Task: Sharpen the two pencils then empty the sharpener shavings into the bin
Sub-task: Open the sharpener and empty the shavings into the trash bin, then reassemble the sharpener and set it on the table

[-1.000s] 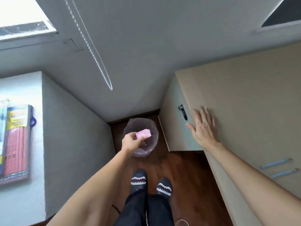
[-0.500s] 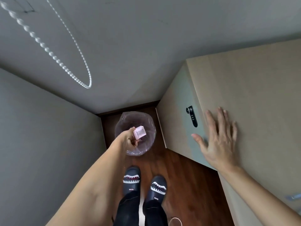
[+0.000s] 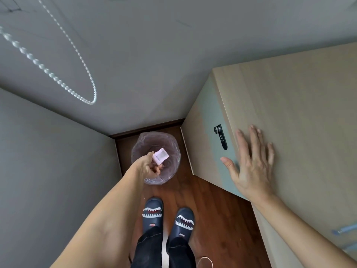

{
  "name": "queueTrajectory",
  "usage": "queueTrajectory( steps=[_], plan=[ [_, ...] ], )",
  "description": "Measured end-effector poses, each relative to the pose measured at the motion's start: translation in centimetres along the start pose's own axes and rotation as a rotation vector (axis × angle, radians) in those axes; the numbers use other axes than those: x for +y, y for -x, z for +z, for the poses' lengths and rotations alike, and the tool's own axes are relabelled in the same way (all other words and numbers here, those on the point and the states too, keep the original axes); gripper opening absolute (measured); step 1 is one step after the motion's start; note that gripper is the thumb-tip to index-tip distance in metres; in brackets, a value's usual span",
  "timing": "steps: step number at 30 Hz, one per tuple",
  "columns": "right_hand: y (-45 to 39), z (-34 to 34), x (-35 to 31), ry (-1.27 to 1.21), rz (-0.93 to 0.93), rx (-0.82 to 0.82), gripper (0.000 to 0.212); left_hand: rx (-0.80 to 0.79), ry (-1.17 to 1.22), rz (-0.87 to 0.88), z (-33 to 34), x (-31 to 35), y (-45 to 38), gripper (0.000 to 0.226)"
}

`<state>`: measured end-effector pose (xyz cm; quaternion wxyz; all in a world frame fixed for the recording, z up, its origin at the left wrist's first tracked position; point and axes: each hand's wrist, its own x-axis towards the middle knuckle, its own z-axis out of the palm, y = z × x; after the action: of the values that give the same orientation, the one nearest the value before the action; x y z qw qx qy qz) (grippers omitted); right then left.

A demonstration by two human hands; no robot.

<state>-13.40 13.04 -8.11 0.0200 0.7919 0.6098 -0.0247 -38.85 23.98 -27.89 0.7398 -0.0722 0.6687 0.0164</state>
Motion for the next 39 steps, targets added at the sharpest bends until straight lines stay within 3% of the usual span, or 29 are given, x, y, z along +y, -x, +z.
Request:
queueTrajectory(
  steps=[3,12,22,24,28,30,35,39],
  plan=[
    [0.0,0.0,0.1,0.001,0.0,0.0,0.074,-0.054,0.086,-0.008,0.1,-0.1,-0.3,0.048],
    [0.2,0.5,0.3,-0.02,-0.01,0.014,0.073,-0.043,-0.036,-0.034,-1.1,-0.5,0.7,0.045],
    [0.3,0.2,0.2,-0.017,0.017,-0.057,0.075,0.029,-0.076,0.119,-2.0,-0.9,7.0,0.039],
    [0.3,-0.2,0.2,-0.055,0.016,-0.12,0.077,0.057,-0.153,0.259,-2.1,-1.4,8.8,0.033],
    [-0.2,-2.4,0.8,-0.239,-0.008,-0.278,0.08,0.165,-0.55,0.838,-2.4,-2.9,13.1,0.019],
    [0.1,-4.5,1.5,-0.386,0.019,-0.349,0.076,0.183,-0.704,1.06,-2.1,-3.9,16.5,0.027],
    [5.2,-10.7,5.8,-0.463,0.03,-0.282,0.062,0.135,-0.992,1.42,2.0,-6.8,24.7,0.044],
    [12.1,-14.6,13.5,-0.483,0.171,-0.236,0.045,-0.019,-1.164,1.547,8.4,-10.4,28.0,0.048]
  ],
)
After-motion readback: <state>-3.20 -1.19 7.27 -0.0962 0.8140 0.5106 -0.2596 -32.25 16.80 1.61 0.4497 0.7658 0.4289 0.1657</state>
